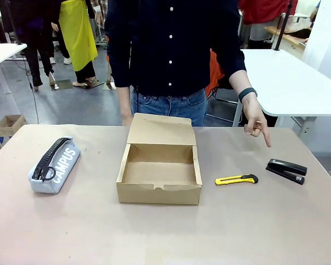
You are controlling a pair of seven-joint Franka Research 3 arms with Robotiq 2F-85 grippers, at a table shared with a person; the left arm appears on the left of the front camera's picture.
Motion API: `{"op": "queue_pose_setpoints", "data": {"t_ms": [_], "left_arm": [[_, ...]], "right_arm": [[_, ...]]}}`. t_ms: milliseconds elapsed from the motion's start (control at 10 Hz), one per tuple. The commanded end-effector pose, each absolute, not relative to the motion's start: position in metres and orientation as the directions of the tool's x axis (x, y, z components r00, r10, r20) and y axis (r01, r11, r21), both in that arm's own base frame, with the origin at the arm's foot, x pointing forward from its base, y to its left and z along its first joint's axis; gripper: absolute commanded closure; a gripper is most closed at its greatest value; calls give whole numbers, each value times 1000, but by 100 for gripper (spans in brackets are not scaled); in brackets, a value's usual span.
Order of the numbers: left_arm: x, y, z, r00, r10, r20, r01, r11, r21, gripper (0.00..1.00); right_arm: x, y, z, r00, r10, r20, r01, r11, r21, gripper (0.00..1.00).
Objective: Pack the item into the box.
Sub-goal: Pick up the item indicated by the person and place it inside the Mailer Box.
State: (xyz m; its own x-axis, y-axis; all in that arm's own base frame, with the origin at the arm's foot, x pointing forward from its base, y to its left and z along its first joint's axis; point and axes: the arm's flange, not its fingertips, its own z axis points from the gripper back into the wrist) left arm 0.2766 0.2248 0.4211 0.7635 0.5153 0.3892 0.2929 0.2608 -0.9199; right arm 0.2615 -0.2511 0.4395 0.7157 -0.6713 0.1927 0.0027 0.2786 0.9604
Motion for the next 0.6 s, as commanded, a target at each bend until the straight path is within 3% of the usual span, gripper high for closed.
{"op": "queue_pose_setpoints", "data": {"t_ms": [0, 500], "left_arm": [[277, 225, 421, 748, 521, 412, 324, 256, -911, 0], [277, 225, 421, 748, 521, 412, 324, 256, -911, 0]], "right_arm": [[265, -253, 440, 707, -673, 218, -29, 280, 959, 0], [261, -251, 439, 716, -672, 190, 5, 277, 961, 0]]}}
